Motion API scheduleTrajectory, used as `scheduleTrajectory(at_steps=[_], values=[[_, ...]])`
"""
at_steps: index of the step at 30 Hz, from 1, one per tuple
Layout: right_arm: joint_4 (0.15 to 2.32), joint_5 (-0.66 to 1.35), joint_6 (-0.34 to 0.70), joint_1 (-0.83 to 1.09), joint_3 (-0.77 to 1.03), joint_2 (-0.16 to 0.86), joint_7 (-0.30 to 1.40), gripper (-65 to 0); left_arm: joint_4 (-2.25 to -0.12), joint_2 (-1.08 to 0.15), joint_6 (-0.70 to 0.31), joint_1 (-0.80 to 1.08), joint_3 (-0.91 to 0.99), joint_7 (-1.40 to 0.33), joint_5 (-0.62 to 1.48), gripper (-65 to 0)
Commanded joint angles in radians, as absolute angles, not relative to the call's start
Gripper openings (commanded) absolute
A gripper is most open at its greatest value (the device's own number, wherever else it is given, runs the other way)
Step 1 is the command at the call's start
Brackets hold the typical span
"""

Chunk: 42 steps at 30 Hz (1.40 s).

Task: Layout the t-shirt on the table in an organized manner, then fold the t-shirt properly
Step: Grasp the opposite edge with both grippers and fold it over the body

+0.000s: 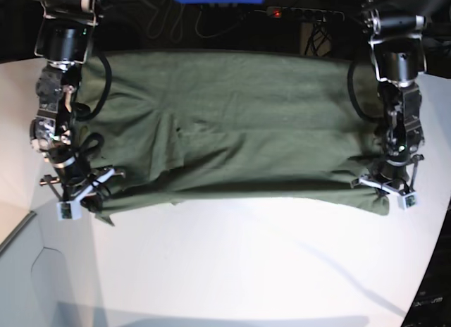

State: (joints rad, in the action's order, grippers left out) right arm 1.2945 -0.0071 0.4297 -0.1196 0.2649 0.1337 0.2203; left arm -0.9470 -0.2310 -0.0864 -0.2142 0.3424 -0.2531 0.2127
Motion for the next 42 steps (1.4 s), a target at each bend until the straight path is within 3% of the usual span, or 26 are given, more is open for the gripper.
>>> scheduleTrajectory(at_steps=[1,10,24,34,42], values=[[1.349,0.007,0.433,-0.120,0.274,0.140,0.185,-65.0,-0.989,-0.249,-0.084,-0.222,0.361,-0.225,0.214,-65.0],[1.595,0.007,0.452,0.005,0.274,0.120,0.191,-65.0,-1.139,-0.229,-0.084,-0.131,0.367,-0.225,0.214,-65.0],[1.678,0.007,0.452,0.231,0.278,0.119,0.183,-65.0,-1.156,-0.222,-0.084,-0.051,0.369,-0.222,0.214,-65.0],[1.722,0.007,0.452,0.364,0.278,0.093,0.183,-65.0,-1.330,-0.222,-0.084,0.119,0.372,-0.222,0.214,-65.0],[1.742,0.007,0.453,0.438,0.278,0.077,0.182,-65.0,-1.342,-0.208,-0.084,0.157,0.489,-0.222,0.214,-65.0]])
